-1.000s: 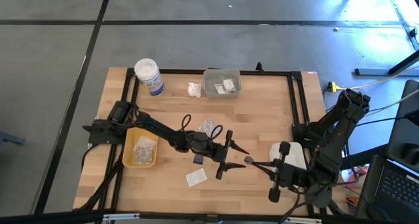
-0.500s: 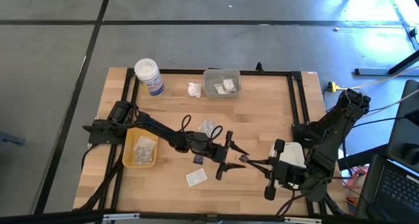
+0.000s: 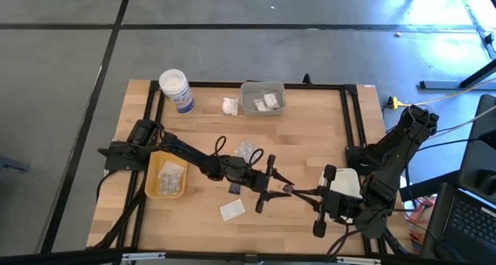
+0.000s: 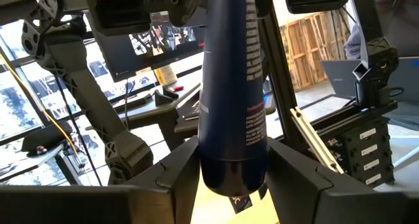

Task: Pick & Place Travel size toiletries
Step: Put the blue shaving cream into the white bin

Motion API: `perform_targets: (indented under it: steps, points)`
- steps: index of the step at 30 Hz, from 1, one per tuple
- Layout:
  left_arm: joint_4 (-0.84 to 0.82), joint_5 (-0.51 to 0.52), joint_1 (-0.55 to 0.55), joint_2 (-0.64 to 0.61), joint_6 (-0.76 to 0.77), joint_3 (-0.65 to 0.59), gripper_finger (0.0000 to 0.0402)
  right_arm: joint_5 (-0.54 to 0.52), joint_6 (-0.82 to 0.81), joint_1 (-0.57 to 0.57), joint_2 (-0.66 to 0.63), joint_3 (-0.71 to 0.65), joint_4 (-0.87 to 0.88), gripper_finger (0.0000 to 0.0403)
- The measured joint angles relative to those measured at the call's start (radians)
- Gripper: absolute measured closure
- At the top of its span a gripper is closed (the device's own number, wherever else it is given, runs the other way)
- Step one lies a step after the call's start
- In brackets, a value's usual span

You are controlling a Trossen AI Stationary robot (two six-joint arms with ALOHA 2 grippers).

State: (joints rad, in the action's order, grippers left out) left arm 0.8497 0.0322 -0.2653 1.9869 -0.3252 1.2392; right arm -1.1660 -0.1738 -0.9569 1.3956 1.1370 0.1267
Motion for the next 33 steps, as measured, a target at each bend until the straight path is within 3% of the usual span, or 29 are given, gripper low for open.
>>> perform_targets:
  steps: [17,24,28,33]
  points:
    - [-0.001,0.000,0.000,0.000,0.015,0.000,0.0256,0.022,0.000,0.000,0.000,0.000,-0.002,0.0389]
    - [-0.013,0.000,0.000,-0.002,0.045,0.000,0.0256,0.033,0.002,-0.012,0.000,0.081,0.029,0.0317]
    - [-0.072,0.000,-0.001,-0.002,0.084,0.000,0.0256,0.088,-0.015,-0.022,0.000,0.204,0.197,0.0267]
    - [-0.215,0.000,-0.004,-0.002,0.171,0.000,0.0256,0.214,-0.170,0.015,-0.001,0.328,0.453,0.0212]
